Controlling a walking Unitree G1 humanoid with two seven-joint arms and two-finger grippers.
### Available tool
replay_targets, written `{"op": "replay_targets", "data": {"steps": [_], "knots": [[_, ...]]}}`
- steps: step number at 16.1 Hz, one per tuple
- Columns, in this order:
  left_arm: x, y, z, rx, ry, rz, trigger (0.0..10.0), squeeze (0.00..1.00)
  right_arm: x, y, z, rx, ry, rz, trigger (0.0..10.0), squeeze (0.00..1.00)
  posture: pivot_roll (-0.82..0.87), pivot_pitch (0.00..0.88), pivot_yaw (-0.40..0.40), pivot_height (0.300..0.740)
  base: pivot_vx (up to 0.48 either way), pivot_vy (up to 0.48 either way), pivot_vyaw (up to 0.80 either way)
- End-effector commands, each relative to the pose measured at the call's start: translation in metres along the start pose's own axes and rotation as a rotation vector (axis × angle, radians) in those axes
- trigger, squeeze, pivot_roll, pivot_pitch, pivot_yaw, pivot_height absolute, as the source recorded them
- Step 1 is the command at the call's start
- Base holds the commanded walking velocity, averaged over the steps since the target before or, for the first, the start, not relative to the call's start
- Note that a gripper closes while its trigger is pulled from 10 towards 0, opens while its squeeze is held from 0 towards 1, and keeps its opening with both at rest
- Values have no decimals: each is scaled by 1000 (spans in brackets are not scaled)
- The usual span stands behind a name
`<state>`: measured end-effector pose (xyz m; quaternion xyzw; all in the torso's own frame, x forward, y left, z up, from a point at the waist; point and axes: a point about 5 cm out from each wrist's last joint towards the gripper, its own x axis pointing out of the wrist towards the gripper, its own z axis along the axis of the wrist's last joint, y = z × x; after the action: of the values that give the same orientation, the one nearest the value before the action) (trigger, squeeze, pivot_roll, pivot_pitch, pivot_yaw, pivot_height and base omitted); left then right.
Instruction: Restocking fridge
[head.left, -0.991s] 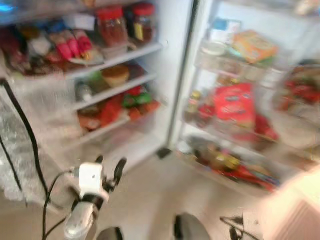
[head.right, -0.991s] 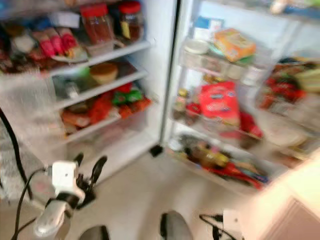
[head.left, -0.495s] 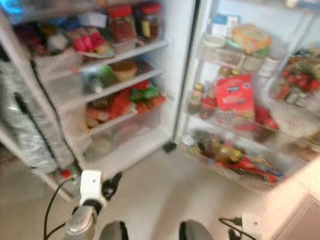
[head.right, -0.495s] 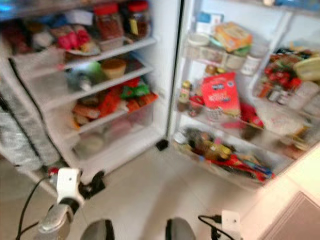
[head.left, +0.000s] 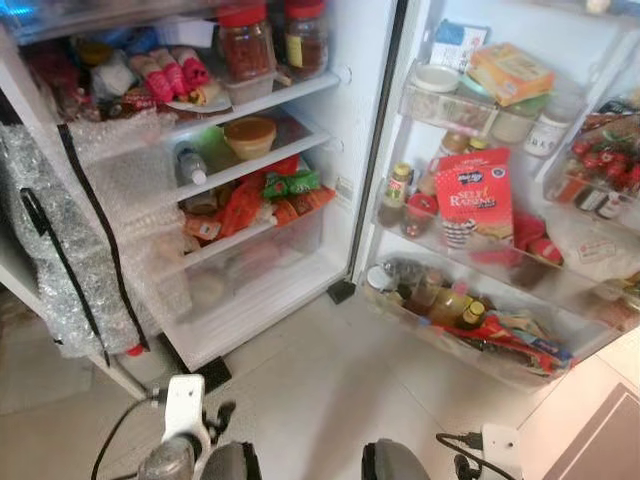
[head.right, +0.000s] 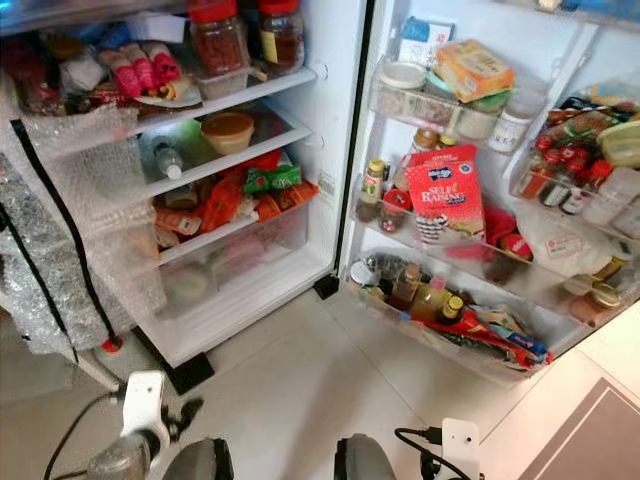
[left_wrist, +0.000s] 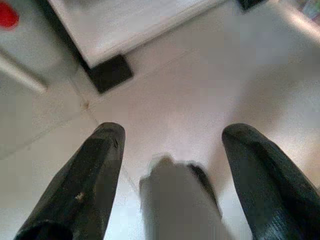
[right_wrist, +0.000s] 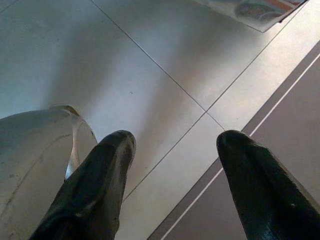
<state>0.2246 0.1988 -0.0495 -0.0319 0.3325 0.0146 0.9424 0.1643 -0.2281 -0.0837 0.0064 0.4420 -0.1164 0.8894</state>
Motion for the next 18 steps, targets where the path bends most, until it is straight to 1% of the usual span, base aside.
{"op": "replay_targets", "data": {"steps": [1,2,3,7,10,11,15,18], "knots": [[-2,2,-12,34,64,6,10000,0,-1,0,-5,19,16,-1,10000,0,-165,35,-17,645,0,0,0],[-3,1,-20,51,109,1,10000,0,-1,1,-5,30,18,-4,10000,0,-168,28,-10,645,0,0,0],[-3,2,-24,59,129,4,10000,0,-1,1,-6,37,18,-5,10000,0,-171,27,-6,645,0,0,0],[-5,3,-29,51,144,4,10000,0,-1,6,-5,72,11,32,10000,0,-173,42,0,645,0,0,0],[-6,7,-30,53,153,19,10000,0,-1,6,-5,68,12,33,10000,0,-176,50,3,680,0,0,0],[-6,8,-31,54,154,20,10000,0,-1,6,-5,68,13,33,10000,0,-176,50,3,685,0,0,0],[-4,5,-27,63,141,15,10000,0,-1,6,-5,70,13,31,10000,0,-179,55,1,740,0,0,0],[-4,5,-27,63,140,17,10000,0,-1,6,-5,67,13,33,10000,0,-178,55,0,740,0,0,0]]}}
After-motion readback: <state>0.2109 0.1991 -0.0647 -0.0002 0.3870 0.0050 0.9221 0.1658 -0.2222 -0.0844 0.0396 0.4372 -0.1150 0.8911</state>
